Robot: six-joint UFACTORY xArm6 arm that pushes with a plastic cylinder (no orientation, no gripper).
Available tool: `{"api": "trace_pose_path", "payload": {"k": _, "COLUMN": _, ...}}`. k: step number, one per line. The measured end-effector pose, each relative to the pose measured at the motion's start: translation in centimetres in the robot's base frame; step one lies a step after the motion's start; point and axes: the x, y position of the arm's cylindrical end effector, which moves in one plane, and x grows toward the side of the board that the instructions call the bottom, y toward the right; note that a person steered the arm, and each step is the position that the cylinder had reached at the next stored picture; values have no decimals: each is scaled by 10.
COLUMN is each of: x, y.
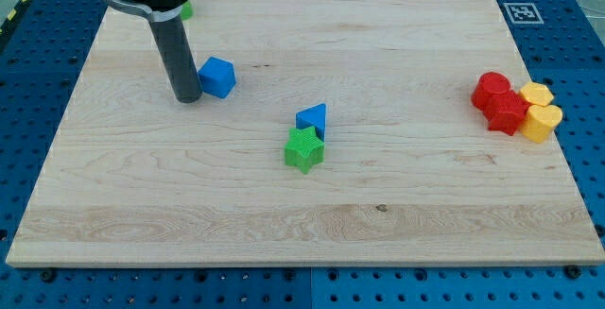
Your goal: Push the blue cube into the green circle
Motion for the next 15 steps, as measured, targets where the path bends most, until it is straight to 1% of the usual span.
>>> {"api": "trace_pose_path", "payload": {"k": 1, "x": 3, "y": 11}}
{"api": "trace_pose_path", "payload": {"k": 2, "x": 13, "y": 33}}
{"api": "trace_pose_path", "payload": {"k": 3, "x": -14, "y": 45}}
{"api": "trace_pose_path", "payload": {"k": 4, "x": -63, "y": 23}}
{"api": "trace_pose_path", "payload": {"k": 5, "x": -68, "y": 15}}
{"api": "trace_pose_path", "payload": {"k": 6, "x": -54, "y": 37}}
{"api": "trace_pose_path", "payload": {"k": 7, "x": -72, "y": 44}}
{"api": "trace_pose_path", "payload": {"k": 8, "x": -101, "y": 35}}
{"api": "trace_pose_path", "payload": {"k": 9, "x": -114, "y": 4}}
{"api": "trace_pose_path", "payload": {"k": 10, "x": -123, "y": 2}}
{"api": "trace_pose_path", "payload": {"k": 11, "x": -103, "y": 16}}
{"api": "trace_pose_path", "payload": {"k": 12, "x": -75, "y": 2}}
{"api": "trace_pose_path", "payload": {"k": 13, "x": -76, "y": -34}}
{"api": "trace_pose_path", "payload": {"k": 14, "x": -104, "y": -53}}
{"api": "trace_pose_path", "payload": {"k": 15, "x": -121, "y": -57}}
